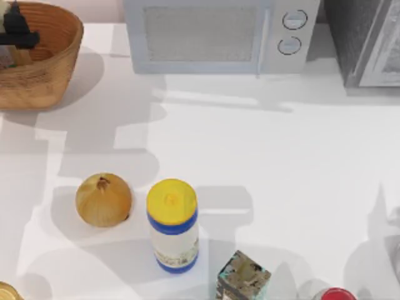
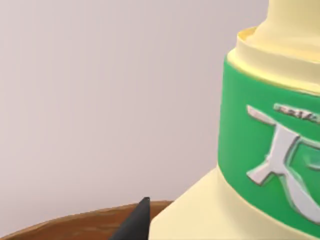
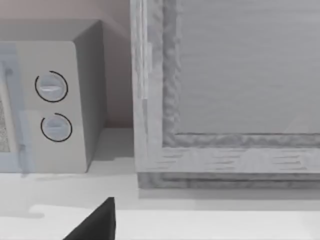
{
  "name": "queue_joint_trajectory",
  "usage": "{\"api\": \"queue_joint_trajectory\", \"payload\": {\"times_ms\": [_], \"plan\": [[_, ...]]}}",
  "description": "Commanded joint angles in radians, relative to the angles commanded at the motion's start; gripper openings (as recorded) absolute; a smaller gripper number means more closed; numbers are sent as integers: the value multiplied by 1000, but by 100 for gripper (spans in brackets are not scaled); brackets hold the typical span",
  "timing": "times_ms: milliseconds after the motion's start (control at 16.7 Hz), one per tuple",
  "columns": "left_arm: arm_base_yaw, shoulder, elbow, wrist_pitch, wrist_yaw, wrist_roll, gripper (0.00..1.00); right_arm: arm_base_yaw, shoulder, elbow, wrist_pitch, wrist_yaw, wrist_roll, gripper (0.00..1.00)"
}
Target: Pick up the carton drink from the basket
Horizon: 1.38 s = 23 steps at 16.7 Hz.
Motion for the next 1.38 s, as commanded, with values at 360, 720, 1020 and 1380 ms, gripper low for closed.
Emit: {"api": "queue_joint_trajectory", "payload": {"times_ms": [360, 720, 1020, 1380], "plan": [[0, -118, 97, -203, -3, 1, 0, 0, 0, 0, 0, 0, 0, 100], [-2, -257, 208, -451, -5, 5, 0, 0, 0, 0, 0, 0, 0, 100], [-2, -298, 242, -527, -5, 5, 0, 0, 0, 0, 0, 0, 0, 100], [-1, -321, 211, -539, -8, 3, 0, 0, 0, 0, 0, 0, 0, 100]]}}
